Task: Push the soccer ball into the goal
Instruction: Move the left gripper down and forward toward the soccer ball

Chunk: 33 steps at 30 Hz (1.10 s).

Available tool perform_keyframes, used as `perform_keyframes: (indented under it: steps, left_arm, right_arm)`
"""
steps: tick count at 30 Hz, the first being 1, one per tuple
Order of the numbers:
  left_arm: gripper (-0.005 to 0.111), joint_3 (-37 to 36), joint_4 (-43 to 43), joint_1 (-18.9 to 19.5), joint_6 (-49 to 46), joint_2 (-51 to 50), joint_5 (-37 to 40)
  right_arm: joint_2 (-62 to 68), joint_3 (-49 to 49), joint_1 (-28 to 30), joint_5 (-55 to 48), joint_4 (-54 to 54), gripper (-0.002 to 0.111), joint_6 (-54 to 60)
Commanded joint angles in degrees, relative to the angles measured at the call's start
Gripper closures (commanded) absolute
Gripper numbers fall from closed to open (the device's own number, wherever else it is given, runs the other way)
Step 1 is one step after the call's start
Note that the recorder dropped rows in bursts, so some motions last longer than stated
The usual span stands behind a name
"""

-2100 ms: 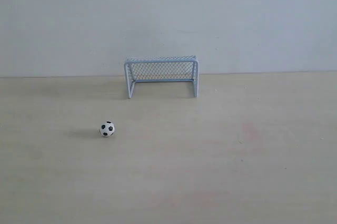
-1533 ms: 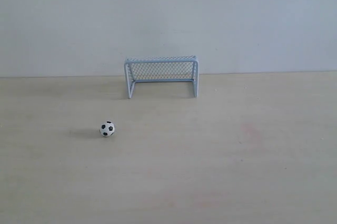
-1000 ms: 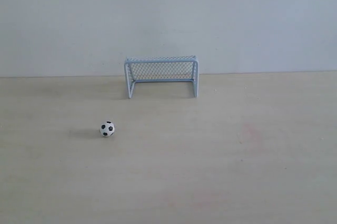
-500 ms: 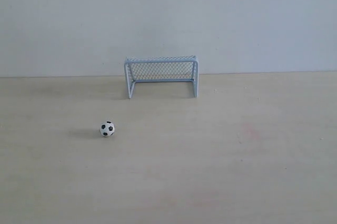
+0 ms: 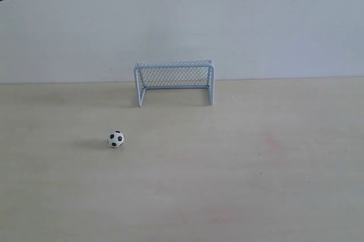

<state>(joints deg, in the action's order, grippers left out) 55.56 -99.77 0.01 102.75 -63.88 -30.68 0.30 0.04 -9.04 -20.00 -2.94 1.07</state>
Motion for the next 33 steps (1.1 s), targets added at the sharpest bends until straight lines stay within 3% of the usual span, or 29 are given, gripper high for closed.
perform_keyframes:
  steps: [1,11,23,30,33]
  left_arm:
    - [0.102,0.5,-0.2,0.1,-0.3,-1.3,0.2]
    - [0.102,0.1,-0.2,0.1,0.9,-0.8,-5.4]
    - [0.102,0.0,-0.2,-0.1,2.0,-0.8,-4.0]
    - [0.102,-3.6,-0.2,-4.8,-0.4,-0.8,4.7]
    - [0.102,-4.0,-0.2,-7.1,-0.4,-0.8,4.8]
  right_arm:
    - [-0.3,0.0,0.4,0.4,0.1,0.109,0.1]
    - [-0.3,0.0,0.4,0.4,0.1,0.109,0.1]
    - [-0.3,0.0,0.4,0.4,0.1,0.109,0.1]
    - [-0.3,0.0,0.4,0.4,0.1,0.109,0.1]
    - [-0.3,0.0,0.4,0.4,0.1,0.109,0.1]
